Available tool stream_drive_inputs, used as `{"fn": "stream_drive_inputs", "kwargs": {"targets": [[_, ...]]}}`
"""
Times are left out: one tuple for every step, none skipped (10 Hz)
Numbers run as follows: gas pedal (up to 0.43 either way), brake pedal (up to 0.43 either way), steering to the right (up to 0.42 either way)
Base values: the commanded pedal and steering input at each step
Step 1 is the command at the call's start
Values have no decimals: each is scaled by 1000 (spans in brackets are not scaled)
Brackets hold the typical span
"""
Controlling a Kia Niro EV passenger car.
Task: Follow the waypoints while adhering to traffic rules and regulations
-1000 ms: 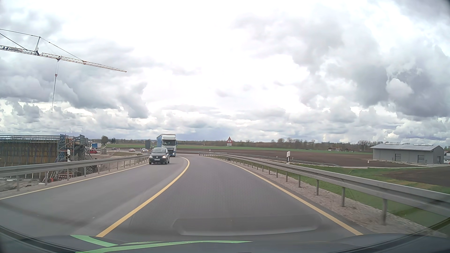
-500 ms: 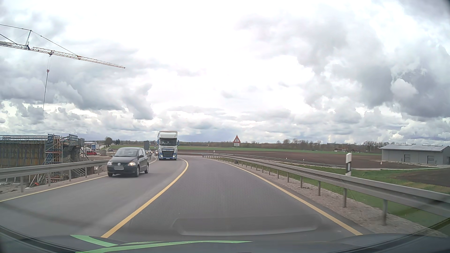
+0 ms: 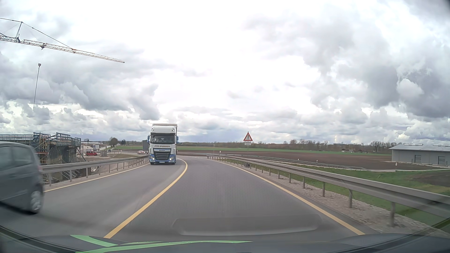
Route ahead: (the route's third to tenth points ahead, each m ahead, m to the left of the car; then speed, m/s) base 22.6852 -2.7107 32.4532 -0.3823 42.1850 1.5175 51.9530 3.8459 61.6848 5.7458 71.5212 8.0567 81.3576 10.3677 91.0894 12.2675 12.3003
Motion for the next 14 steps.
{"fn": "stream_drive_inputs", "kwargs": {"targets": [[118,0,-14],[118,0,-14],[118,0,-14],[118,0,-15],[118,0,-16],[118,0,-18],[118,0,-19],[118,0,-20],[118,0,-21],[118,0,-21],[118,0,-22],[118,0,-23],[118,0,-23],[118,0,-24]]}}
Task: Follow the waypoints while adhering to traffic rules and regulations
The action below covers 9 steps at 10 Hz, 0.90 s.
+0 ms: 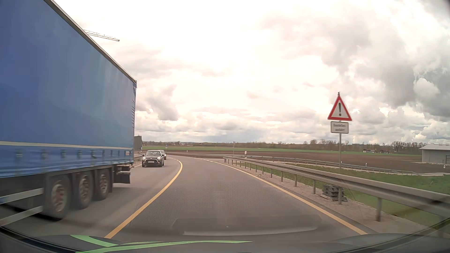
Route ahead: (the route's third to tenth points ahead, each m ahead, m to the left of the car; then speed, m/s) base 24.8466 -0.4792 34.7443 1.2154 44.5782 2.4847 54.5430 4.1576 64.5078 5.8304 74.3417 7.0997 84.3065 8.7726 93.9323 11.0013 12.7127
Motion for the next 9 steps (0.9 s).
{"fn": "stream_drive_inputs", "kwargs": {"targets": [[118,0,-24],[118,0,-24],[118,0,-24],[118,0,-24],[118,0,-24],[118,0,-24],[118,0,-24],[118,0,-24],[118,0,-24]]}}
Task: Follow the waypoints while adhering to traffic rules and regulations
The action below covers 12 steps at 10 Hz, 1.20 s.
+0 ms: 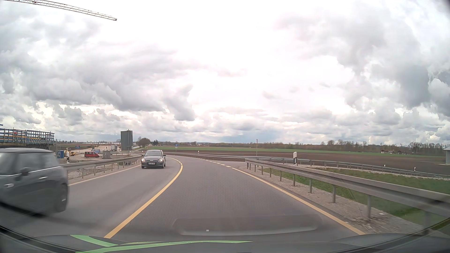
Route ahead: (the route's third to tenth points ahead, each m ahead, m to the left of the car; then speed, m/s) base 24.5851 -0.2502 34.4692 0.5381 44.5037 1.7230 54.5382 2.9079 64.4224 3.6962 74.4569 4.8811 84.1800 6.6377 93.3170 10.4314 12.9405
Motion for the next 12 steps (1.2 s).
{"fn": "stream_drive_inputs", "kwargs": {"targets": [[110,0,-24],[110,0,-24],[110,0,-24],[110,0,-24],[110,0,-24],[110,0,-24],[110,0,-24],[110,0,-24],[110,0,-25],[110,0,-24],[98,0,-24],[87,0,-25]]}}
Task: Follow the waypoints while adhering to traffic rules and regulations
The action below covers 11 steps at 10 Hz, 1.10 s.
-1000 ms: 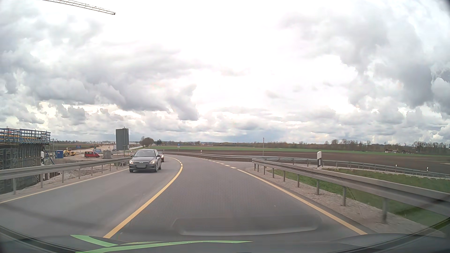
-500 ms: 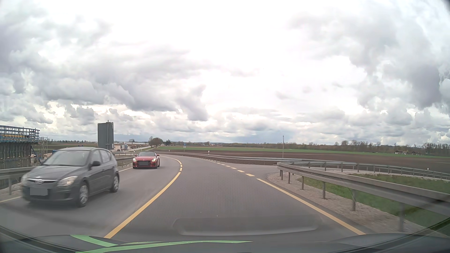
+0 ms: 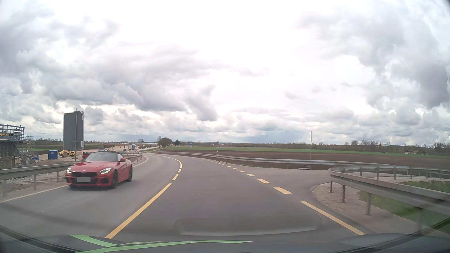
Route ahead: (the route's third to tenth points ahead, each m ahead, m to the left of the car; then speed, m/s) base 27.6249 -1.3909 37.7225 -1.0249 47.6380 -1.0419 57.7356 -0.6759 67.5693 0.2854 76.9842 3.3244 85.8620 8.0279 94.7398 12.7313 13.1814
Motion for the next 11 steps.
{"fn": "stream_drive_inputs", "kwargs": {"targets": [[79,0,-25],[39,0,-24],[0,0,-25],[0,0,-25],[0,0,-25],[0,0,-25],[0,0,-25],[0,0,-25],[0,0,-26],[0,0,-27],[20,0,-27]]}}
